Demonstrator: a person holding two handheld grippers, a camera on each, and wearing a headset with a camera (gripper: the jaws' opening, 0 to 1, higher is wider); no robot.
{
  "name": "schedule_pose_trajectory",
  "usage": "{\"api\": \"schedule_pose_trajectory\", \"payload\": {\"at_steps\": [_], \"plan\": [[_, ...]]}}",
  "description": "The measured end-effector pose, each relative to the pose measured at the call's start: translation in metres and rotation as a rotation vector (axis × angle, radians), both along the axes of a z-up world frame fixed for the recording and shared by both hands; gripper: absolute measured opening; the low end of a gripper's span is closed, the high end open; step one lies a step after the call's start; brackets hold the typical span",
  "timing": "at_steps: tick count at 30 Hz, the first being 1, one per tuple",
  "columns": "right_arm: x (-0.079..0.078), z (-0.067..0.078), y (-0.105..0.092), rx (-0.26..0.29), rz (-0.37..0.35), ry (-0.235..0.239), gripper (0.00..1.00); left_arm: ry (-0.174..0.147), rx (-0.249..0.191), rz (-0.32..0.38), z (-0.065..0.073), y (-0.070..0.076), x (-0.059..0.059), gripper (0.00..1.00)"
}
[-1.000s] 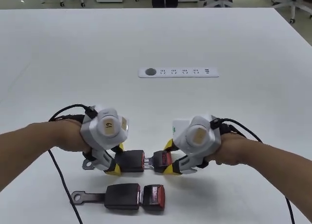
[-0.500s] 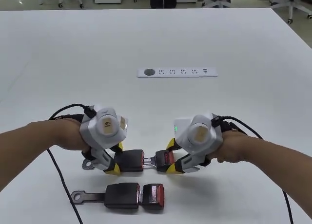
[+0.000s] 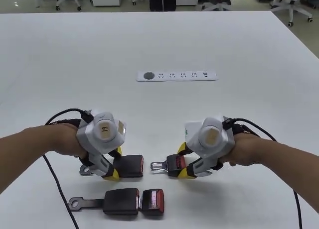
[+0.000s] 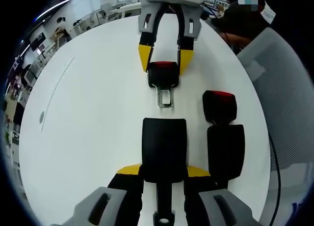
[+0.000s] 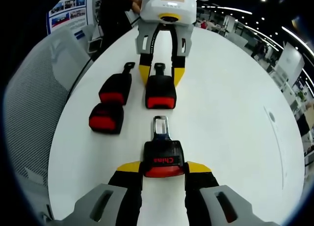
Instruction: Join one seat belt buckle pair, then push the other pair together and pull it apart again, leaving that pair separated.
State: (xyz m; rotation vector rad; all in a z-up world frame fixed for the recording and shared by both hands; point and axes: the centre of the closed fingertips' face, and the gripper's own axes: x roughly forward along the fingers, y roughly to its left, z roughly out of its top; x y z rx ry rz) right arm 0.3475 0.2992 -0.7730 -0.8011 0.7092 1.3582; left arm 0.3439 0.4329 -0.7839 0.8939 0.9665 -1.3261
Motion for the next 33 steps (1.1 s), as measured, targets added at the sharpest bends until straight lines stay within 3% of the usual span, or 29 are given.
{"api": "schedule_pose_trajectory", "payload": {"at_steps": [14, 21, 24, 33], "plan": [[-0.001, -0.002, -0.013, -0.024, -0.034, 0.009, 0.31, -0.006, -0.008, 0.004, 0.002, -0.002, -0.003, 0.33], [0.000, 0.004, -0.010, 0.004, -0.032, 0.003, 0.36, -0.046, -0.005, -0.001, 0.005, 0.005, 0.001, 0.35], [-0.002, 0.009, -0.011, 0.009, -0.032, -0.005, 0.37, -0.055, -0.037, 0.038, 0.009, 0.010, 0.006, 0.36], [-0.008, 0.017, -0.026, 0.020, -0.062, -0.011, 0.42, -0.064, -0.112, 0.147, 0.024, 0.019, -0.003, 0.42]]}}
